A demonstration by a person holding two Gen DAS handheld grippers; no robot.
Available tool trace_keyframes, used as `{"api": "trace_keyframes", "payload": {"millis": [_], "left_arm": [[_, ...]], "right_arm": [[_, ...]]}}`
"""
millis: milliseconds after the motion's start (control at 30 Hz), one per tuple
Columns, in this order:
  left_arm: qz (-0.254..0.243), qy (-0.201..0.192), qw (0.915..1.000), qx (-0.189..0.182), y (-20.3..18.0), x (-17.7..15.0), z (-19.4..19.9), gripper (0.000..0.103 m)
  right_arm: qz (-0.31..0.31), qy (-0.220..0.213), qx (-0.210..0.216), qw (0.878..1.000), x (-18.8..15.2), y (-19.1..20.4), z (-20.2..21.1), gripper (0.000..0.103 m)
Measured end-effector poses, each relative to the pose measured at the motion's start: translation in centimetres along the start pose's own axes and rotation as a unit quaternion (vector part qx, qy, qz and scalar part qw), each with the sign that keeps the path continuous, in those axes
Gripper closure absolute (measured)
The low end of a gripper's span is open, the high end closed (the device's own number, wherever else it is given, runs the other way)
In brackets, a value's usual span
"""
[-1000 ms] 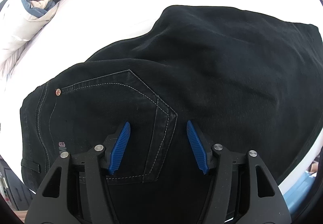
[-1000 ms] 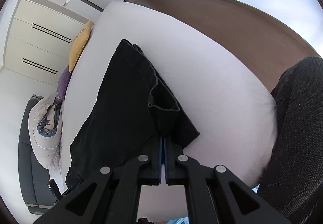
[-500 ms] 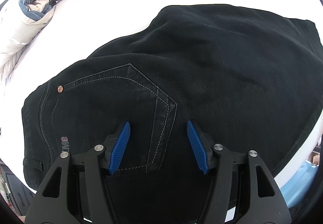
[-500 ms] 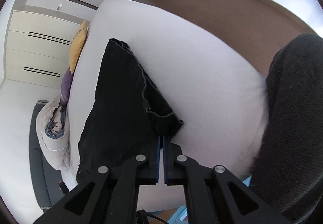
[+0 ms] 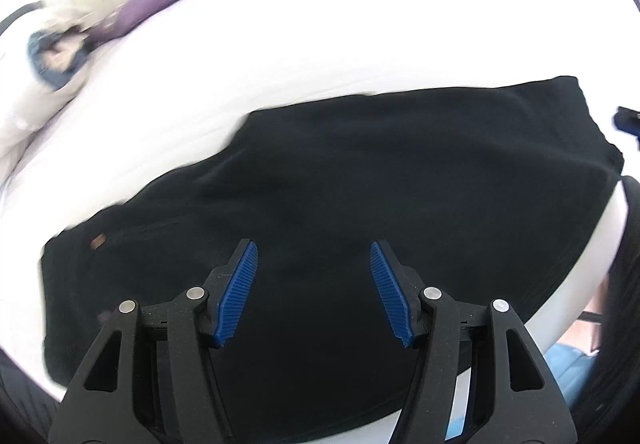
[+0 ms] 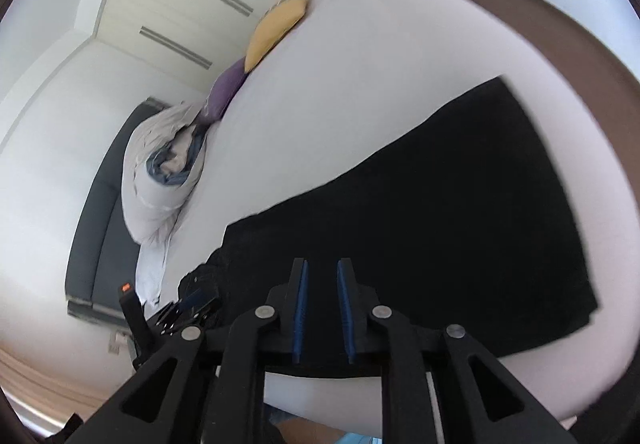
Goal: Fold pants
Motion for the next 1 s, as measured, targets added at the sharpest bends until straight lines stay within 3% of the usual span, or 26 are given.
{"api": "trace_keyframes", "payload": {"millis": [33, 133, 167, 367, 467, 567, 700, 800, 867, 933, 1000], "left_arm": [[-0.011, 0.009, 0.9999, -0.003, -1.2, 0.3, -0.8, 0.045], [-0.030, 0.063, 0.9975, -0.001, -2.9, -1.3, -4.0, 0.045], [-0.020, 0.057, 0.9981, -0.006, -2.8, -2.0, -4.2, 0.045], [0.018, 0.051, 0.9979, -0.036, -1.0, -4.6, -2.2, 0.045], [0.039, 0.027, 0.9987, -0.017, 1.5, -4.0, -0.8, 0.045], [0.104, 0.001, 0.9935, -0.047, 5.2, -1.1, -0.3, 0.045], [0.092, -0.004, 0.9945, -0.048, 6.6, 4.8, -2.9, 0.045], [0.112, 0.036, 0.9909, -0.065, 6.8, 6.9, -7.1, 0.045], [0.096, 0.060, 0.9929, -0.037, 5.9, 6.9, -9.9, 0.044], [0.080, 0.038, 0.9960, -0.015, 5.3, 7.4, -10.0, 0.042], [0.108, 0.023, 0.9934, -0.034, 5.9, 7.6, -9.4, 0.042]], "right_arm": [[-0.002, 0.021, 0.004, 1.000, -0.3, 0.0, -1.7, 0.084], [-0.018, 0.078, -0.052, 0.995, -2.4, -3.1, -5.6, 0.087], [-0.023, 0.088, -0.072, 0.993, -3.5, -4.7, -6.0, 0.103], [-0.050, 0.072, -0.060, 0.994, -5.4, -8.0, -1.8, 0.103], [-0.019, 0.075, -0.133, 0.988, -5.6, -8.0, 0.0, 0.103], [0.024, 0.070, -0.176, 0.982, -4.6, -6.1, 0.4, 0.097], [0.077, 0.054, -0.100, 0.991, -2.9, 0.2, -1.0, 0.095], [0.102, 0.063, -0.063, 0.991, -1.9, 4.0, -3.5, 0.095], [0.107, 0.072, -0.053, 0.990, -1.3, 5.6, -5.0, 0.094], [0.122, 0.074, -0.039, 0.989, -0.3, 7.6, -6.2, 0.094], [0.144, 0.077, -0.033, 0.986, 0.7, 9.6, -7.7, 0.092]]}}
Point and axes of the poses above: each gripper's, at about its wrist camera, not at the fingertips, and z roughly against the way its jaws point, y to its left, x to its top, the point moved 8 cm from there along -z, roughly the way its jaws point, and after that the axes turned 4 degrees about y, right-handed, at the moved point
